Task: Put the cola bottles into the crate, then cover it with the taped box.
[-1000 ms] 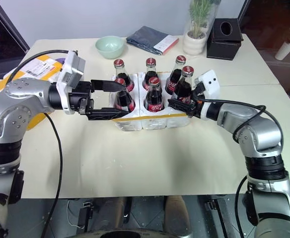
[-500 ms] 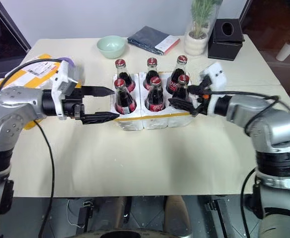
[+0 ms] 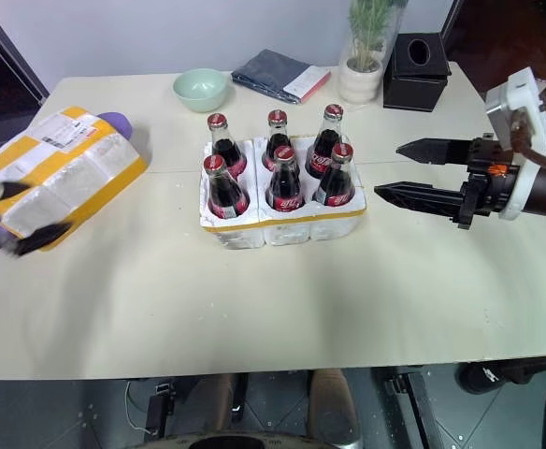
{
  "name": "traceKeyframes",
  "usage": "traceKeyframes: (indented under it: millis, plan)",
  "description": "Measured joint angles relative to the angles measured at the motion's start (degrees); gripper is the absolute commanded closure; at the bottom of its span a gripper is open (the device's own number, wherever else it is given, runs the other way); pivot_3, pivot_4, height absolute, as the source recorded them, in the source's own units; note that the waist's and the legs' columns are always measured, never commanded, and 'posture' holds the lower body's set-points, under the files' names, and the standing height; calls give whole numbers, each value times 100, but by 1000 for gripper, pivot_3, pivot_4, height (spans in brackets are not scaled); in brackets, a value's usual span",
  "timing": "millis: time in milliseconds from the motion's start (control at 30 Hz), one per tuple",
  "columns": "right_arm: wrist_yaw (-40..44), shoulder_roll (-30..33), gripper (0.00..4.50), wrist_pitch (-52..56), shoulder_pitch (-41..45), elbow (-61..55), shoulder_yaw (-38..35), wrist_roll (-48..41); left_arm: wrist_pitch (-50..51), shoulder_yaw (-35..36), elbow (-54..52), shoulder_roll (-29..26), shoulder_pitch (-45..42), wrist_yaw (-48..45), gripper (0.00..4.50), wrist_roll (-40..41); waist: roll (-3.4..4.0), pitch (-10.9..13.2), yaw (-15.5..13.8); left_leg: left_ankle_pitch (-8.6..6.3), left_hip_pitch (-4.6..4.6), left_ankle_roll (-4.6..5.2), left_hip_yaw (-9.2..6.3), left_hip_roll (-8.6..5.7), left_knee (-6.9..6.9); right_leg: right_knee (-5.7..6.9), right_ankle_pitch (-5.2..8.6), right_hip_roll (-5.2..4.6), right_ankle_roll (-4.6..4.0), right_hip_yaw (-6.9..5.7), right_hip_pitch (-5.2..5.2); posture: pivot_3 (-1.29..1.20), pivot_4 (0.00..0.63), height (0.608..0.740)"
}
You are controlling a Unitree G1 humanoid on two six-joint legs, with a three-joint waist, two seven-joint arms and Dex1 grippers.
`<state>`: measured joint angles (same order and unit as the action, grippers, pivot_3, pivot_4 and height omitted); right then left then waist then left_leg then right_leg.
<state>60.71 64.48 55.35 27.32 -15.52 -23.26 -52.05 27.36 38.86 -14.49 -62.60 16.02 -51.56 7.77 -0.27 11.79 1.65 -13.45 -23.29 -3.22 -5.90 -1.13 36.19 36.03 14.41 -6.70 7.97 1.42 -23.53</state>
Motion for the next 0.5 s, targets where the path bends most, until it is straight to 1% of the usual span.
traceKeyframes:
  millis: [33,100,200,300,333,433,500]
  plan:
    - [37,0,11,-63,2,9,17,7,-154,-1,200,7,147,140,0,-268,-3,1,-22,0,-2,0,-1,1,1,-1,1,0,-1,-1,-1,0,150,740]
    - [72,-5,11,-143,20,12,81,13,-358,-74,561,13,145,519,0,-679,-9,-1,-92,0,-6,-1,-2,1,6,-9,2,-1,-3,-1,1,0,150,740]
    - [147,-21,11,-268,42,11,237,19,-720,-582,1153,16,-122,1206,0,-1287,-11,-2,-129,1,-11,-4,2,0,7,-31,2,-7,-4,-2,9,0,150,740]
    - [167,-24,11,-303,73,12,240,1,-1128,-1370,2011,184,-877,1928,0,-1752,-14,-5,-112,1,-12,-4,3,0,4,-34,-2,-8,2,-3,9,0,150,740]
    - [150,-26,11,-303,109,16,242,-5,-1323,-1703,2422,230,-1200,2197,0,-1923,-14,-5,-98,1,-12,-4,4,0,0,-30,-13,-7,22,-4,5,0,150,740]
    - [80,-25,11,-275,137,10,224,-41,-1838,-2319,3344,272,-1826,2752,0,-2301,-20,-6,-65,1,-12,-4,5,0,-3,-9,-14,-7,25,-4,-5,0,150,740]
    - [29,-25,11,-236,135,-3,212,-69,-2102,-2611,3811,324,-2190,3060,0,-2486,-20,-7,-56,1,-10,-4,6,0,-5,3,-14,-7,25,-4,-11,0,150,740]
